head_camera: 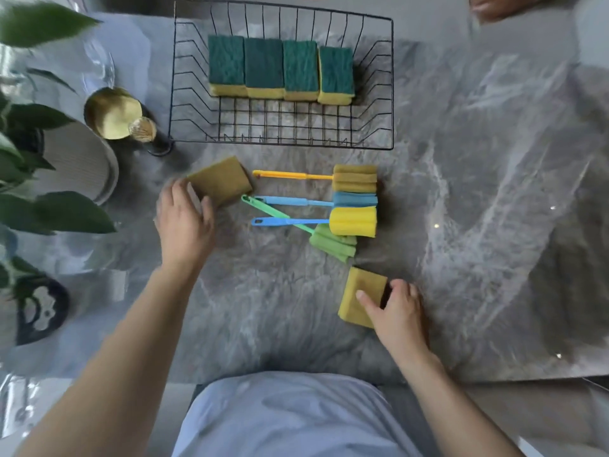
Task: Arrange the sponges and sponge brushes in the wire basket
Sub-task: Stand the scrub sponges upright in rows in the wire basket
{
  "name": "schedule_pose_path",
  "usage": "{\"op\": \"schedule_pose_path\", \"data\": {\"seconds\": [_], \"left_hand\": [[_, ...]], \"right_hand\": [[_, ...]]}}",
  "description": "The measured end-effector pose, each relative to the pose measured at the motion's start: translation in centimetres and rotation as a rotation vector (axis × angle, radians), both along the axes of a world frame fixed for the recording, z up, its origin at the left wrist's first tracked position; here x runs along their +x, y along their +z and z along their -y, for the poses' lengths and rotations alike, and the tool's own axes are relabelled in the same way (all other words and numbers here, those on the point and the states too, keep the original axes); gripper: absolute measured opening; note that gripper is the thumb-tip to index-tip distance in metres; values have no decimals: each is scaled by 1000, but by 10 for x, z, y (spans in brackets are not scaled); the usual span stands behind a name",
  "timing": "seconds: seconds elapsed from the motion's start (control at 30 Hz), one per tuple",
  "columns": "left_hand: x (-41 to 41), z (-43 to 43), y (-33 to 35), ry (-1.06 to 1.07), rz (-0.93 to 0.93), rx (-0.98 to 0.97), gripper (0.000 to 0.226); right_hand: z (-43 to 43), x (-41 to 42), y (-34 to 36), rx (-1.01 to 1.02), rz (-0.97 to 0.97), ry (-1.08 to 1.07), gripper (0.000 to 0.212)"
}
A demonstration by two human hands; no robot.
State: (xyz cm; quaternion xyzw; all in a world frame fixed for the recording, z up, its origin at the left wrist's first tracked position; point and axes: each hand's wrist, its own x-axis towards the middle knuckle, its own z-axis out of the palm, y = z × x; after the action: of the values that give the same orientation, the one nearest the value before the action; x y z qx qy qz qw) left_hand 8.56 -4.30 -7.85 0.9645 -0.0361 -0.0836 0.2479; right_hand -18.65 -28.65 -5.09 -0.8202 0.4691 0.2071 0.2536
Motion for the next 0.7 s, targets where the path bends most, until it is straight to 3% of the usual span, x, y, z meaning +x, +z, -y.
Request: {"op": "schedule_pose_path", "data": {"seconds": [0.1,0.3,0.4,0.5,0.63,0.7], "left_hand": [[29,7,-7,-69,-53,28,60],[30,14,-12,19,-133,-65,46],[16,10,-9,71,-171,-148,44],[-3,4,-3,68,-89,-170,40],[-37,-9,-4,-60,141,9,48],[-55,-12,-7,-154,160,151,52]], "right_hand": [[-10,2,-6,53,12,-83,56],[-28,14,-11,128,176,-215,49],[-39,18,-9,60,266,-225,48],[-46,21,-7,-48,335,-178,54],[-47,21,-10,-279,301,14,69],[-51,20,-13,-278,292,60,70]]}}
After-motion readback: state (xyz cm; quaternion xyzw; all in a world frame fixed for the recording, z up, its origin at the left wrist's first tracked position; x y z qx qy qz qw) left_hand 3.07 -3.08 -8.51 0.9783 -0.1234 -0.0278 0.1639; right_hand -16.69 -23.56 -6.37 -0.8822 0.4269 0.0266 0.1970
